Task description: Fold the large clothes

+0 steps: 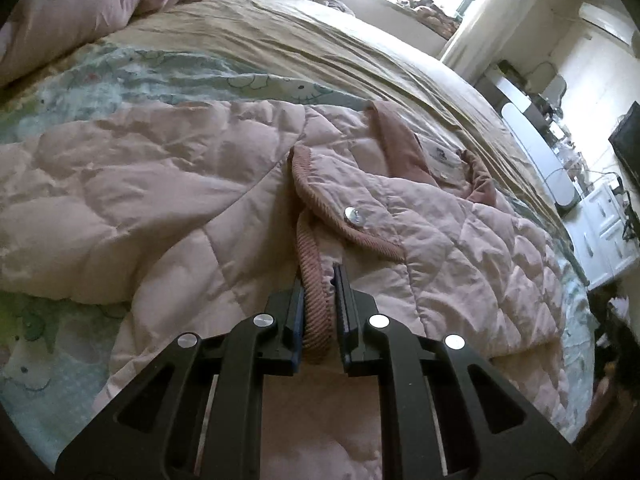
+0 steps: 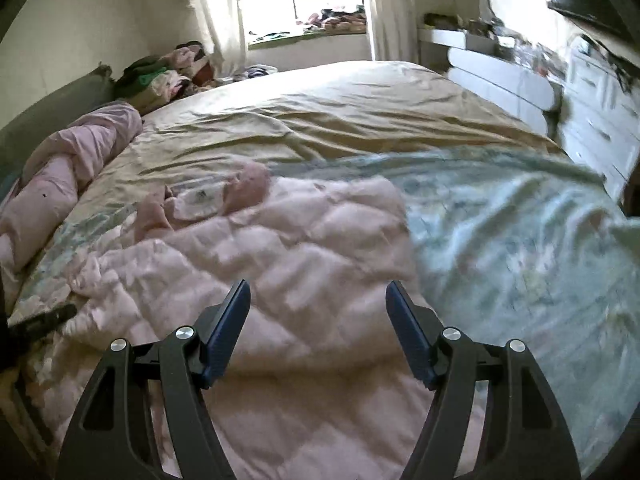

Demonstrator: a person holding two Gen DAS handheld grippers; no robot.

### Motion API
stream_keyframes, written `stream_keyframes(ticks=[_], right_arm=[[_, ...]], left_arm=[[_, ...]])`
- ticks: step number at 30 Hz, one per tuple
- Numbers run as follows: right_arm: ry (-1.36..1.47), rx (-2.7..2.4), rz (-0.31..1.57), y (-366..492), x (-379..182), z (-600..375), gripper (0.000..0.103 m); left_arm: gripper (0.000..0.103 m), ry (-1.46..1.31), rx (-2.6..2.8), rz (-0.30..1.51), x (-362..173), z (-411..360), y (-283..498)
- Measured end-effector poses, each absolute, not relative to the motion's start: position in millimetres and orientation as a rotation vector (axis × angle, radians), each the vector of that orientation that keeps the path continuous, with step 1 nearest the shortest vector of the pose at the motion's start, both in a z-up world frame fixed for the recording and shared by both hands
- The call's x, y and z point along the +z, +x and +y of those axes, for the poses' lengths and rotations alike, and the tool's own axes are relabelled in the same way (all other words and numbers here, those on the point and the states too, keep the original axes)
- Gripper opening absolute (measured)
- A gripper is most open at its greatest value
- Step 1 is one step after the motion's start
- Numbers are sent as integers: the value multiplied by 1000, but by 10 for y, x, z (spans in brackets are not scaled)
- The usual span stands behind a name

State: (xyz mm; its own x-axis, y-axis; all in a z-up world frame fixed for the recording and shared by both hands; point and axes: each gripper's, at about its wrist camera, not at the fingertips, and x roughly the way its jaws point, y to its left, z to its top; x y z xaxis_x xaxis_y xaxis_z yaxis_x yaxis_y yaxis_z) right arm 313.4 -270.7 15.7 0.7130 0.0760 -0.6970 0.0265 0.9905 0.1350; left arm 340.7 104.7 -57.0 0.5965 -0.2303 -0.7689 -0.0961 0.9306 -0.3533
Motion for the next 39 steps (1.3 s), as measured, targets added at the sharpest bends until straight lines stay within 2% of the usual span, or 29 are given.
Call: stream_keyframes(ticks=[7, 15, 25, 34, 39], right_arm=[[86, 81, 852, 3739, 49, -2501, 69], [109, 15, 1026, 4121, -534, -2608, 69], [100, 8, 1033, 4119, -747, -2602, 71], [81, -6, 1019, 4062, -733, -2570, 73], [131, 31, 961, 3841, -579, -2570, 91]], left_arm=[[8, -376, -75, 944, -616, 1037, 3396], [9, -359, -66, 952, -659, 1033, 3414], [12, -341, -56, 967, -741, 1009, 3420], [22, -233, -12, 963, -670, 908, 3374], [42, -219, -10, 960, -603, 874, 3312]])
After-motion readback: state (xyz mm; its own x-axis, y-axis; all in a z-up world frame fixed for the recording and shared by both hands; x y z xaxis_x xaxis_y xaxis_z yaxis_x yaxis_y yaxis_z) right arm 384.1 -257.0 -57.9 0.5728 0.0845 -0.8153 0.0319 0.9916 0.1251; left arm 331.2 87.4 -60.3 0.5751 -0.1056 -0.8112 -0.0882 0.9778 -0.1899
